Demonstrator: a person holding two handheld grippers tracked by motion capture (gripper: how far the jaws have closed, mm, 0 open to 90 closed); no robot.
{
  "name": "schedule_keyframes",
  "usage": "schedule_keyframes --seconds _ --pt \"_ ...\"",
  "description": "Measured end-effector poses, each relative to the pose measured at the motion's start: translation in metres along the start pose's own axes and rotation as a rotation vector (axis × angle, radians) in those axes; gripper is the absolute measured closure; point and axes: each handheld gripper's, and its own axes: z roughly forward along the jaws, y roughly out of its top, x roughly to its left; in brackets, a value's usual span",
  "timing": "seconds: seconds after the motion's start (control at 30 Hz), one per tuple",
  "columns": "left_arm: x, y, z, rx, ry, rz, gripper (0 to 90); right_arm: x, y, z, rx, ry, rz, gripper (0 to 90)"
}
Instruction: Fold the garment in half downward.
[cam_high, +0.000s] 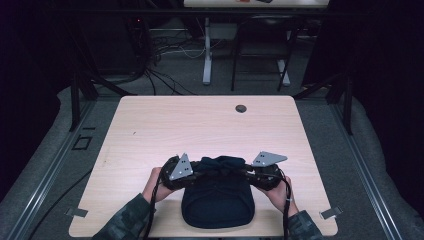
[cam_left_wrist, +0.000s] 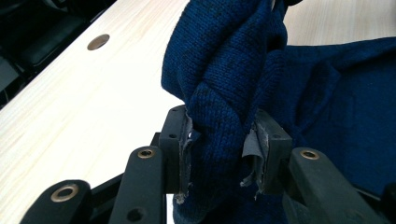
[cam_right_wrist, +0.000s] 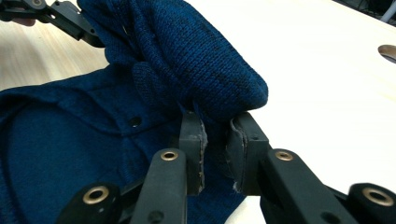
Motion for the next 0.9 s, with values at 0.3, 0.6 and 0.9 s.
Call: schedule_keyframes --seconds 0.3,0.6,0.9 --pt "-0.006 -0.003 -0.003 0.011 -0.01 -0.006 57.7 0.003 -0.003 -0.003 0.007 0.004 -0.006 76.4" --pt "-0.009 -0.005 -0.008 0.018 -0.022 -0.045 39.7 0.006 -0.006 -0.005 0.01 0.003 -0.002 76.5" --pt "-0.014 -0.001 -0.023 -0.021 -0.004 -0.054 41.2 0.009 -0.01 -0.007 0.019 -0.003 -0.017 76.4"
